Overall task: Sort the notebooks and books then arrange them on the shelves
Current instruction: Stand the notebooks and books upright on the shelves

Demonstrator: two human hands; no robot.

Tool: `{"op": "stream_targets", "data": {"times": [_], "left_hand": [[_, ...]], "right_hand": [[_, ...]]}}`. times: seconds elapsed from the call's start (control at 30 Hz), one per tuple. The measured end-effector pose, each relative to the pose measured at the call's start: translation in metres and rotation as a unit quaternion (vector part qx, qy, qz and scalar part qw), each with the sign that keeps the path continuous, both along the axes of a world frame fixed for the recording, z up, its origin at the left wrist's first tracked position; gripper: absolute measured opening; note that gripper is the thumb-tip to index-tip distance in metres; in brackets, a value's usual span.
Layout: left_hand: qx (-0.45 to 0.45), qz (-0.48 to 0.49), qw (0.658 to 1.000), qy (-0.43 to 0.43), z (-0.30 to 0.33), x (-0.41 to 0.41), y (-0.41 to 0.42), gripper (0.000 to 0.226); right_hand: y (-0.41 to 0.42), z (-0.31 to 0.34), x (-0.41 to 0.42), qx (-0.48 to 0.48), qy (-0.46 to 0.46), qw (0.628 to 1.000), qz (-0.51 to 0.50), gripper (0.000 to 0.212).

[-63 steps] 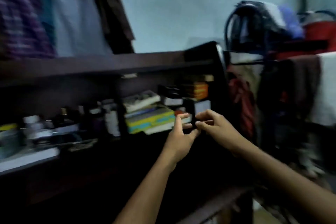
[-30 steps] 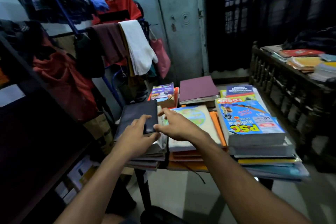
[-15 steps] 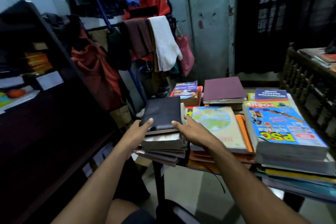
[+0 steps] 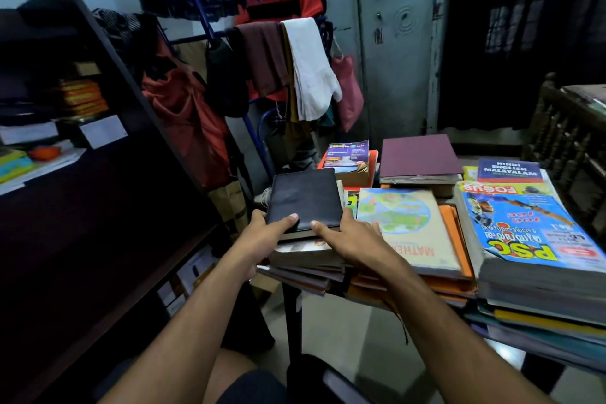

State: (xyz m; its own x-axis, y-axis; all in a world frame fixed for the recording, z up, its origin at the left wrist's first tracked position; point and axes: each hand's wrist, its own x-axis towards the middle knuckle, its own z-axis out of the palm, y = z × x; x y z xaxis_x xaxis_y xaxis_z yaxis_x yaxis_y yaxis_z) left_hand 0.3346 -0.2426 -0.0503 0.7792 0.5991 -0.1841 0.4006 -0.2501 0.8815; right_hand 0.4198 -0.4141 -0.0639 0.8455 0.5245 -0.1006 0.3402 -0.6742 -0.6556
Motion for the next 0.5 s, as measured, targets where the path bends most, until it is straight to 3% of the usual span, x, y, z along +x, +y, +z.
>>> {"op": "stream_targets", "data": {"times": [0.17, 0.27, 0.37, 0.5], "left_hand": [[-0.058, -0.007, 0.998, 0.027, 0.004, 0.001, 0.009, 0.081], [-0.087, -0.024, 0.996, 0.024, 0.009, -0.002, 0.017, 0.044], [-0.162, -0.035, 0.985, 0.043, 0.014, -0.009, 0.028, 0.053], [-0.189, -0.035, 0.981, 0.040, 0.010, -0.011, 0.036, 0.063]], "right_hand": [[-0.007, 0.010, -0.008, -0.003, 0.002, 1.000, 0.026, 0.086], [-0.002, 0.011, -0.018, -0.021, -0.008, 0.999, 0.038, 0.092], [0.003, 0.014, -0.026, -0.041, -0.023, 0.997, 0.064, 0.090], [0.003, 0.016, -0.021, -0.009, -0.011, 0.998, 0.062, 0.077]]}}
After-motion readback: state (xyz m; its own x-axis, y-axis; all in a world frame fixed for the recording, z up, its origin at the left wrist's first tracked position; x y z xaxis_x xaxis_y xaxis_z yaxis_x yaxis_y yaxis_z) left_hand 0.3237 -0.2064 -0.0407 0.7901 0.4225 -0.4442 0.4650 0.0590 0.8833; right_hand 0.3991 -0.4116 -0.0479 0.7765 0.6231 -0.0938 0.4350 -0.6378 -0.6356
